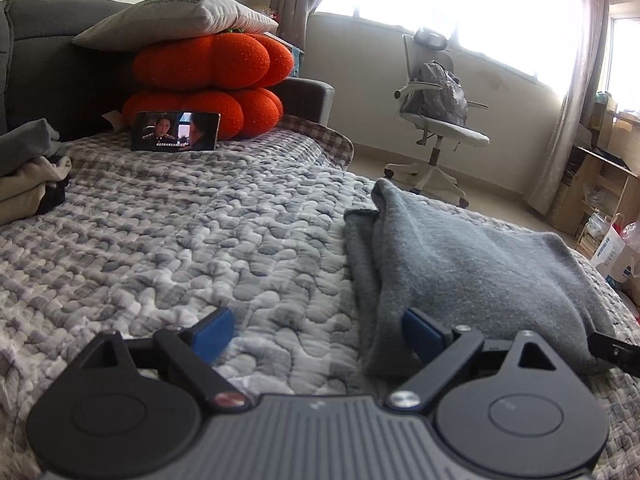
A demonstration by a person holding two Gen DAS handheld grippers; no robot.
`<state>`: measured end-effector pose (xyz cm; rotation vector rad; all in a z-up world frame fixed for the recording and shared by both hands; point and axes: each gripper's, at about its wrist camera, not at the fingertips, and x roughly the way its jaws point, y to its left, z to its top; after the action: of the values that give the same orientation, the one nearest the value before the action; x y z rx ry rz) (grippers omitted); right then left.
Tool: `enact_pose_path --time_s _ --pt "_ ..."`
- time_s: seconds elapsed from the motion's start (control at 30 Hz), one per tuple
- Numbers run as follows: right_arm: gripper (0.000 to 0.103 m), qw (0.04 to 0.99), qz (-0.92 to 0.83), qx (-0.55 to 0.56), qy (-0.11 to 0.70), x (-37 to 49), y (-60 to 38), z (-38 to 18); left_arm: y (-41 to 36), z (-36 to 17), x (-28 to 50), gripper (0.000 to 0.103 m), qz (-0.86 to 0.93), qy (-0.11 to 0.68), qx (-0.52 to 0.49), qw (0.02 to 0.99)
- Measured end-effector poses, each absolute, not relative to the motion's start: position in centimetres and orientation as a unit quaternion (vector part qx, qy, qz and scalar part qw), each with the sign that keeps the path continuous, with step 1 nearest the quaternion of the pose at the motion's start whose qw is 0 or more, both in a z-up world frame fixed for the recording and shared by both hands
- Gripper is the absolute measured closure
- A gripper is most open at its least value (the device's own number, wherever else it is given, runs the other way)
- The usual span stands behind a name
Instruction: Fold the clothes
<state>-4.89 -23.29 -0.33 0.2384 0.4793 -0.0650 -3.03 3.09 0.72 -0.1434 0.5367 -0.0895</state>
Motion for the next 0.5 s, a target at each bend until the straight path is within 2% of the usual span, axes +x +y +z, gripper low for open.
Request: enact_pose_path --time_s 0.2,0.5 --pt "0.034 0.964 -0.031 0.119 0.236 -4.92 -23.27 -0.35 3.46 0.47 -2.86 0.008 -0.049 0.263 -0.085 0.96" --pt "0.028 0.965 -0.024 0.116 0.235 -4.98 -23.23 -0.32 3.1 0.32 -3.09 0.006 -0.045 0.255 -0.082 0.962"
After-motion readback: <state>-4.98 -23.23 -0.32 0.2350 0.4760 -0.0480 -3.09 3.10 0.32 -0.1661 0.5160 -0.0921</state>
